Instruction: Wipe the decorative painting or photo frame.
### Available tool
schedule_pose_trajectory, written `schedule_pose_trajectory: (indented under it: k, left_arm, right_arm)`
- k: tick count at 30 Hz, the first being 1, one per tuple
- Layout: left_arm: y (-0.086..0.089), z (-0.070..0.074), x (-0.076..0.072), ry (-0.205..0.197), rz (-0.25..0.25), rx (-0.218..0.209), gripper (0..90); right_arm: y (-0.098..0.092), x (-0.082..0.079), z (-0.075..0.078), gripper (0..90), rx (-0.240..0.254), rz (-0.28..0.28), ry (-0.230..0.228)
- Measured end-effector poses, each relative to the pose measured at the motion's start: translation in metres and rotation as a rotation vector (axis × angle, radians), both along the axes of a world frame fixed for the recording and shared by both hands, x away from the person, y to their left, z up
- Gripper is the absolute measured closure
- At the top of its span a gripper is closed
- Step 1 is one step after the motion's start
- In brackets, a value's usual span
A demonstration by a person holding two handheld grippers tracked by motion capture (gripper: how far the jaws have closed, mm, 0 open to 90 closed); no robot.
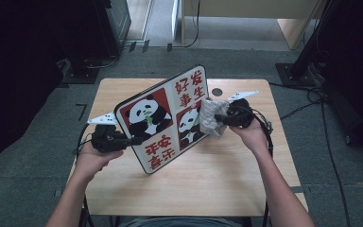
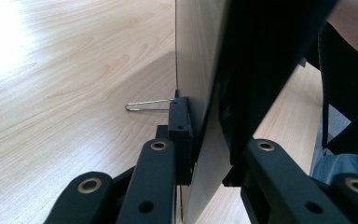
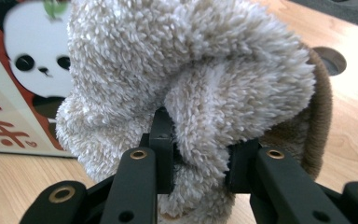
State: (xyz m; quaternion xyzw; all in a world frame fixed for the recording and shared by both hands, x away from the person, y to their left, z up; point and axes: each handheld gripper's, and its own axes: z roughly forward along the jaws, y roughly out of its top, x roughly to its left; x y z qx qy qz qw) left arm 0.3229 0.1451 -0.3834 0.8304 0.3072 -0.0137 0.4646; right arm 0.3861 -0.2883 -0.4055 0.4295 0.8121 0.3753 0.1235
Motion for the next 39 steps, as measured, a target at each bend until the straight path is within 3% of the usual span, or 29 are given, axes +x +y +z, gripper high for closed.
schedule_pose_trajectory:
  k: [5, 15, 24, 27, 33, 39]
  left_arm:
    - [0.001, 0.0, 0.0, 0.004, -0.003, -0.002, 79.2]
    - [0.001, 0.0, -0.001, 0.006, -0.003, -0.006, 78.9]
    - [0.001, 0.0, -0.001, 0.008, -0.005, -0.008, 78.7]
    - [0.001, 0.0, -0.001, 0.01, -0.004, -0.009, 78.6]
    - [0.001, 0.0, -0.001, 0.014, -0.001, -0.01, 78.6]
    - [0.001, 0.0, -0.001, 0.015, 0.002, -0.01, 78.6]
  right_arm:
    - [0.002, -0.001, -0.01, 69.9, -0.032, -0.01, 0.035]
    - [0.003, -0.003, -0.024, 69.9, -0.066, -0.011, 0.045]
    - [0.001, -0.004, -0.039, 69.5, -0.053, -0.011, 0.031]
    - [0.0, -0.004, -0.047, 69.5, -0.052, -0.008, 0.051]
    - [-0.002, -0.005, -0.048, 69.6, -0.039, -0.008, 0.065]
    - [-0.008, -0.008, -0.042, 69.6, -0.015, 0.002, 0.052]
